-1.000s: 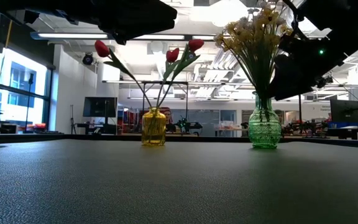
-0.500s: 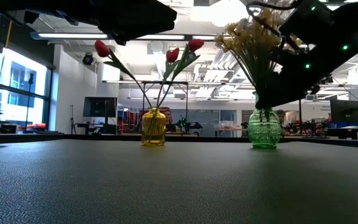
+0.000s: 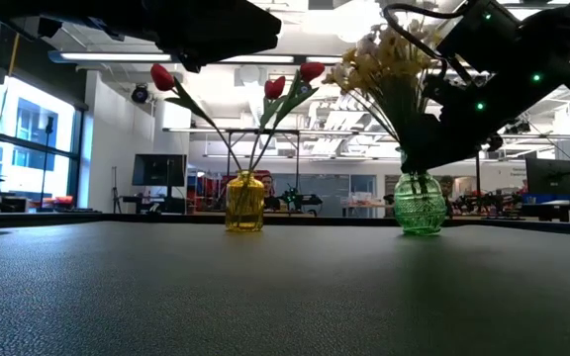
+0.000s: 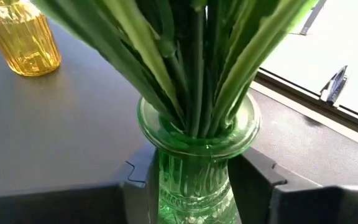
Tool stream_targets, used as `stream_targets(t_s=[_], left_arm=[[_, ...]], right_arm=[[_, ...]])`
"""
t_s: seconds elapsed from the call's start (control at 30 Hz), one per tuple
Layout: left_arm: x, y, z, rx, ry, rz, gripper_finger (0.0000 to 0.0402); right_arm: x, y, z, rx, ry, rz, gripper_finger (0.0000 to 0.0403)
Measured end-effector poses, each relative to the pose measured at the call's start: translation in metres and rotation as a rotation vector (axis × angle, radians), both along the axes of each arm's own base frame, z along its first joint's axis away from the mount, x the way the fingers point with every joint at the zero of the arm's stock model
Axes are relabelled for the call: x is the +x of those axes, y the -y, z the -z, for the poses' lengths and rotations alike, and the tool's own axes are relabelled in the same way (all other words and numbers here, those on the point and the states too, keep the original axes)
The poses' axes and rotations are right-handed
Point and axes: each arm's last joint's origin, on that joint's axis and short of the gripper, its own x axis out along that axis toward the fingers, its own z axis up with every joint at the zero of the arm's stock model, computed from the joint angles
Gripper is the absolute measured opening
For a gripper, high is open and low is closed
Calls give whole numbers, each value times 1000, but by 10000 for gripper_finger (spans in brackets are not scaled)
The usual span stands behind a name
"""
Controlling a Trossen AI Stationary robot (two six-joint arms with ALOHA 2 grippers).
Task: Sort flowers into vase by color
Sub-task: Adjust the green vase
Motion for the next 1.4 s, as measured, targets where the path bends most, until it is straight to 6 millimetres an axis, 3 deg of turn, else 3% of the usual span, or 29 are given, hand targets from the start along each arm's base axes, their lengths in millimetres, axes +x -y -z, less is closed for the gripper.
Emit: stream_targets(t_s=[0.33,0.77,1.1,1.4], left_arm=[[0,0,0,0,-4,0,144],[0,0,1,2,-14,-1,144],[0,0,2,-2,-17,-2,144],[0,-1,2,-1,-17,-3,144]], right_arm=[[-11,1,-3,-7,-40,34,124],[-62,4,-31,-63,34,198,124],[-90,8,-3,-32,226,195,124],[-98,22,11,23,224,216,124]])
